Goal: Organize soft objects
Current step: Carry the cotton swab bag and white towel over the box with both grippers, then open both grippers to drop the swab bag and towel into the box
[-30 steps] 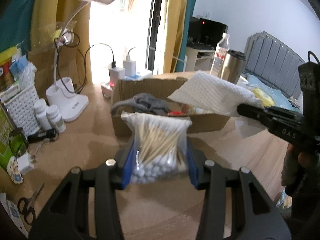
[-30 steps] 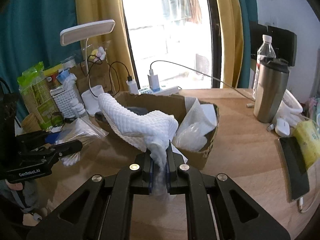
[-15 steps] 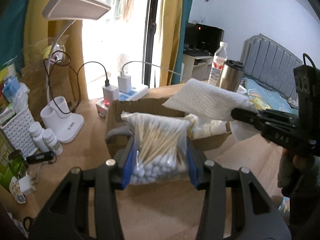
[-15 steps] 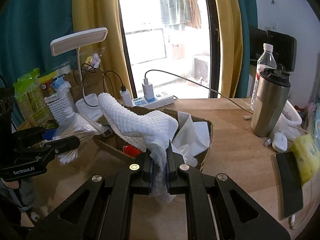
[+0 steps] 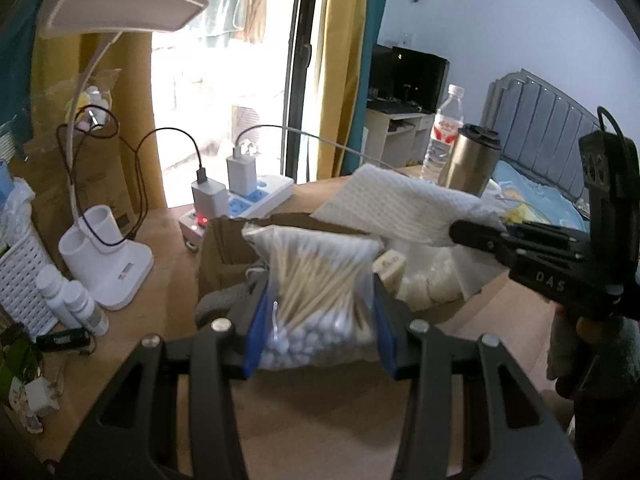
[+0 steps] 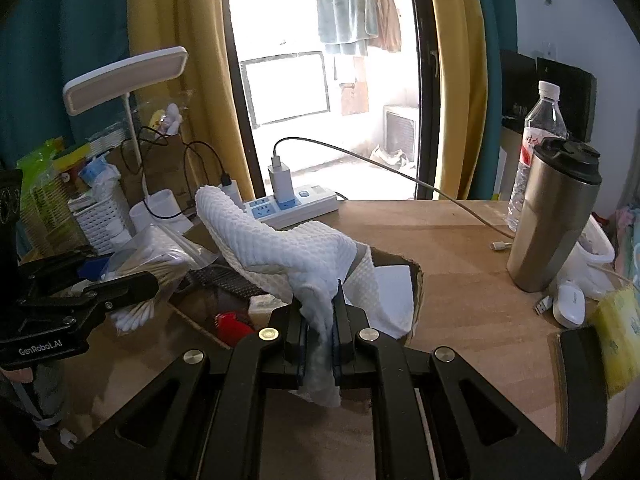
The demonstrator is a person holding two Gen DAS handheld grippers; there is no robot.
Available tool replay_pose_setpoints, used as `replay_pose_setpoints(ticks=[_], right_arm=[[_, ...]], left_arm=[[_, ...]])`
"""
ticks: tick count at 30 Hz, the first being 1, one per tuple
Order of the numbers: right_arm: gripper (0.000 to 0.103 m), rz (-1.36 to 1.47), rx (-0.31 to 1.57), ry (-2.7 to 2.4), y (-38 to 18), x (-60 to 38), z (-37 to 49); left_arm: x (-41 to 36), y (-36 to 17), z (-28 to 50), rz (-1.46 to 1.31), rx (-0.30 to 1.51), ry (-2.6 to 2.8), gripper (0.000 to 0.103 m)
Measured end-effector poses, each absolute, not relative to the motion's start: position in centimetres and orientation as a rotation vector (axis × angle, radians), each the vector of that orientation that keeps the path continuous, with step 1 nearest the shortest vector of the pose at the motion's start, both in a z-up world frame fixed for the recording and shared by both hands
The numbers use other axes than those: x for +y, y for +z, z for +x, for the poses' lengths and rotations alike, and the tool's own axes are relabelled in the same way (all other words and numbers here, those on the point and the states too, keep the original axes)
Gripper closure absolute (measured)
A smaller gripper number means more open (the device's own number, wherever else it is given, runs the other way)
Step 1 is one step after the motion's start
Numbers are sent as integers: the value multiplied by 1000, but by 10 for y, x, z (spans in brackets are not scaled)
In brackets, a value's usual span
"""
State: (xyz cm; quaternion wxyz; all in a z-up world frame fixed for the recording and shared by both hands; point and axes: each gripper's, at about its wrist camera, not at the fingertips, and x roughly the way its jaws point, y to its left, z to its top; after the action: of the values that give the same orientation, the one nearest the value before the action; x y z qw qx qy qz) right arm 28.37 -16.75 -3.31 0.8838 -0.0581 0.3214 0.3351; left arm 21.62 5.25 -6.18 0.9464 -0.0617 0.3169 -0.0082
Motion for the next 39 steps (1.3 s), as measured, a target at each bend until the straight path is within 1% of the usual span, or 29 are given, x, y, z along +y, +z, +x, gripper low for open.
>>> replay_pose_setpoints(ticks=[21,24,25,28,30,32,33,35,36,39], right_arm=[[92,-134,763,687,-67,-141,323],[86,-143,767,681,-69,-136,324],[82,-145,769,679,-69,-136,324],[80,-141,769,668,-69,-136,324],[77,-135,761,653,-67,-139,324],[70,-141,762,634,-67,-141,325],[68,-147,767,628,-68,-142,326],[60,-162,777,626,-70,-140,326],[59,-171,775,622,-70,-139,324],[55,-190,768,607,-69,-136,321]], left_arm=[[63,-94,268,-154,708,-25,56],[65,-99,270,-160,719,-26,56],[66,-101,271,-162,723,-23,56],[67,-103,272,-165,726,-18,56],[67,-103,272,-162,725,-18,56],[66,-103,271,-157,726,-16,55],[66,-103,271,-154,726,-14,55],[64,-102,270,-148,729,-11,53],[64,-102,269,-147,725,-11,51],[64,-98,266,-149,712,-8,50]])
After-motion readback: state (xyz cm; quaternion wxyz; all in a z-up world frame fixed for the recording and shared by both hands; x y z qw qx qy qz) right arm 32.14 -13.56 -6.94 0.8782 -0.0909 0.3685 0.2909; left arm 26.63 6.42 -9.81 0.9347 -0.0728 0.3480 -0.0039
